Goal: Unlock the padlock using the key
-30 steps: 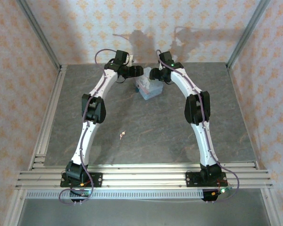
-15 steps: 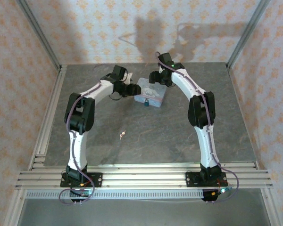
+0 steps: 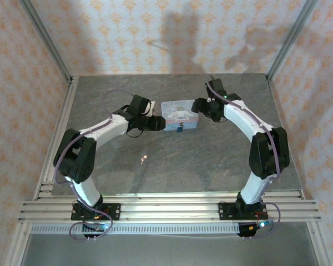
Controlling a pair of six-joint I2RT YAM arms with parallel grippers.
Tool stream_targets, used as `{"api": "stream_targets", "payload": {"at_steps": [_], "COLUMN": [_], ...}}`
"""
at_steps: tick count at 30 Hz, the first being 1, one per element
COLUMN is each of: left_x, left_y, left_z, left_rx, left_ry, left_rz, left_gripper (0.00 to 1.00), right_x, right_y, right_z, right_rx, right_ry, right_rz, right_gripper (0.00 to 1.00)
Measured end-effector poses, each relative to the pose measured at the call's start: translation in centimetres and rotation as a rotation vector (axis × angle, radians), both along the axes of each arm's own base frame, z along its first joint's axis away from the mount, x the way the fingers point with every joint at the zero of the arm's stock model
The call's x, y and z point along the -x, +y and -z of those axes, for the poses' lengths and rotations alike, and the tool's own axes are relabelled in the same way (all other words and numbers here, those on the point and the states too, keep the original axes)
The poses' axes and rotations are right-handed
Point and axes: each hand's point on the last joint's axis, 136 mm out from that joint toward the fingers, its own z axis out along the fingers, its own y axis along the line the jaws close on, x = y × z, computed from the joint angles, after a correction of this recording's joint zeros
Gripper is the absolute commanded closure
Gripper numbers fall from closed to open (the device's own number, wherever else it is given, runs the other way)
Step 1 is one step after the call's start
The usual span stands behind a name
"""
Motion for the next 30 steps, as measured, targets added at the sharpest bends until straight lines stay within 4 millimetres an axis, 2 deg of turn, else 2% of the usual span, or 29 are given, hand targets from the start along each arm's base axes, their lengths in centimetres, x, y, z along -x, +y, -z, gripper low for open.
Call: {"api": "stream_targets", "payload": {"at_steps": [5,9,13,16,18,22,27,30], "left_x": [1.6,4.9,8.8,11.8,13.3,15.0,16.3,16.5], "left_y": [3.0,6.4,9.0,10.2,10.9,11.5,10.4,9.5], "left_z": [-3.0,-3.6,-2.1,0.1,1.5,3.6,4.7,4.6], "left_rx": [-0.047,-0.107,-0.154,-0.181,-0.199,-0.239,-0.294,-0.319], "left_ry": [-0.085,-0.111,-0.072,-0.019,0.019,0.094,0.142,0.15], "left_rz": [-0.101,-0.196,-0.265,-0.287,-0.298,-0.303,-0.238,-0.189], "left_gripper": [0.39,0.39,0.39,0.4,0.39,0.4,0.49,0.52], "right_x": [2.7,5.4,6.3,6.2,6.5,8.6,11.4,12.4], "right_y": [-0.4,-0.7,-0.9,-0.4,0.1,2.7,8.0,10.2], "right_z": [2.5,3.9,3.6,3.1,3.4,5.1,6.4,7.3], "right_rx": [-0.013,-0.025,-0.034,-0.063,-0.084,-0.109,-0.125,-0.127], "right_ry": [0.06,0.097,0.091,0.063,0.064,0.096,0.126,0.141], "right_rz": [-0.008,-0.021,-0.026,-0.031,-0.031,-0.07,-0.184,-0.223], "right_gripper": [0.19,0.2,0.22,0.24,0.25,0.27,0.29,0.29]}}
